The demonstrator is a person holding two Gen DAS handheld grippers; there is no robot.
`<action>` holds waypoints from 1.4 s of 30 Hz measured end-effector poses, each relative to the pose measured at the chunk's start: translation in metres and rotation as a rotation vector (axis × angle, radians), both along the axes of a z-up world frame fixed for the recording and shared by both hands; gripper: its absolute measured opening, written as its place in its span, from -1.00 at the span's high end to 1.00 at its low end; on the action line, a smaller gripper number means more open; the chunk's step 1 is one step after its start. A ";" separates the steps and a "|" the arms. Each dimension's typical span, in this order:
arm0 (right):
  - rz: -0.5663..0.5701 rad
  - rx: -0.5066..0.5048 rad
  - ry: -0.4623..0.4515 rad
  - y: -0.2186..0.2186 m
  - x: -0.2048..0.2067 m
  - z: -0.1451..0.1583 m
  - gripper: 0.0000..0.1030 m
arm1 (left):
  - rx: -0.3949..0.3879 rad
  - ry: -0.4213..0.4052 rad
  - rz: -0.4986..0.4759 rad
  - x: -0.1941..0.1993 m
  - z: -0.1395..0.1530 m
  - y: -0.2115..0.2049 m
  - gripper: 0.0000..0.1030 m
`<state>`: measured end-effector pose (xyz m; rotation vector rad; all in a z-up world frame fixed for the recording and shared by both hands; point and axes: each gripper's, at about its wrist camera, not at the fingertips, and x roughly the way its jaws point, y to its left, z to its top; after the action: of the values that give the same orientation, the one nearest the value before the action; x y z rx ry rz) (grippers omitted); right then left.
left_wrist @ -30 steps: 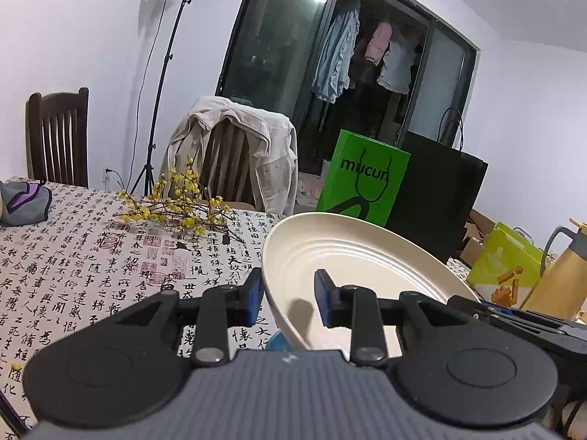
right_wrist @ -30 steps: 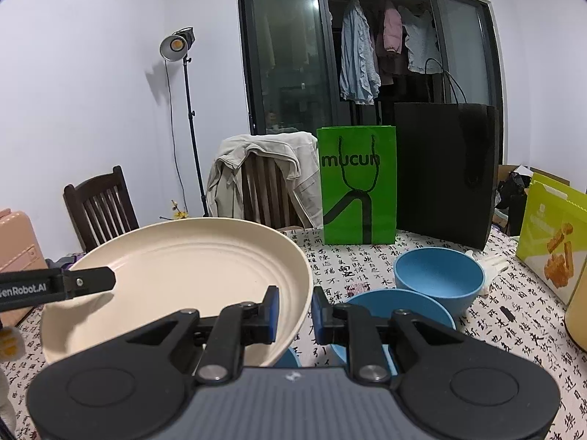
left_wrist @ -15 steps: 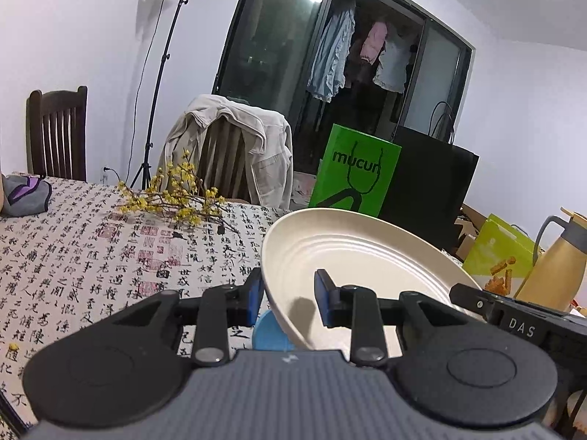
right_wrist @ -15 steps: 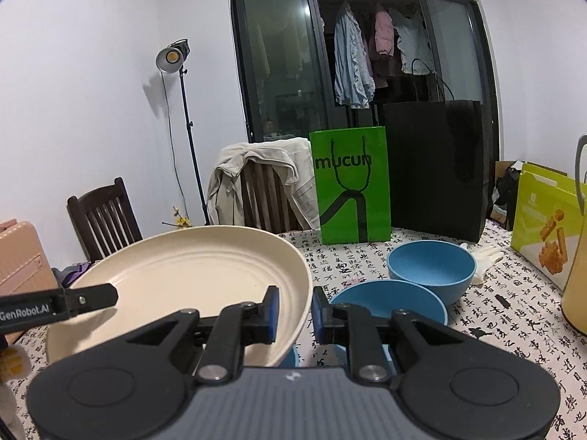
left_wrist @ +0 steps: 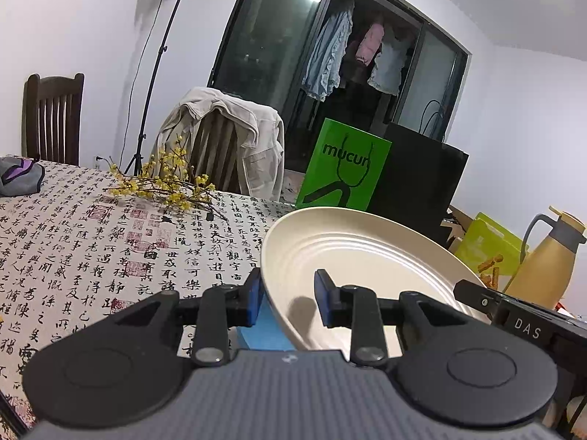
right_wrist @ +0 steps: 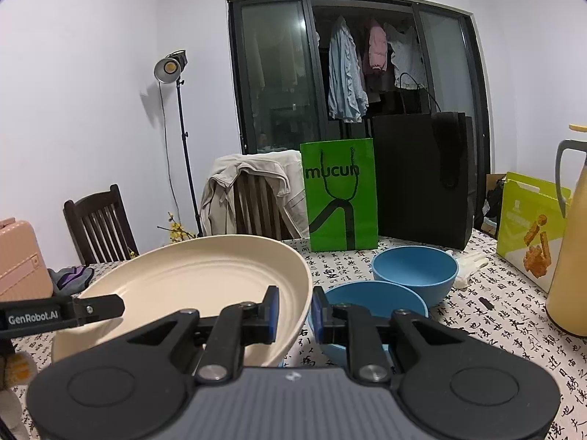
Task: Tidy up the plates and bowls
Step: 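Carry the held cream plate toward the blue bowls with both grippers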
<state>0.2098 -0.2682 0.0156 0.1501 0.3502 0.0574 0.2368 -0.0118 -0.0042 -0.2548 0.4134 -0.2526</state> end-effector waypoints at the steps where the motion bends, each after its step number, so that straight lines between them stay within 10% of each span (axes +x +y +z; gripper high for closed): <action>1: 0.000 0.001 -0.003 0.000 -0.002 -0.001 0.65 | 0.000 -0.003 0.001 -0.001 -0.001 0.000 0.42; 42: -0.057 0.078 -0.005 -0.046 -0.026 -0.036 0.65 | 0.062 -0.023 -0.076 -0.017 -0.021 -0.049 0.42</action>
<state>0.1841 -0.3139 -0.0205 0.2372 0.3382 0.0155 0.2194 -0.0608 -0.0252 -0.1760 0.4082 -0.3160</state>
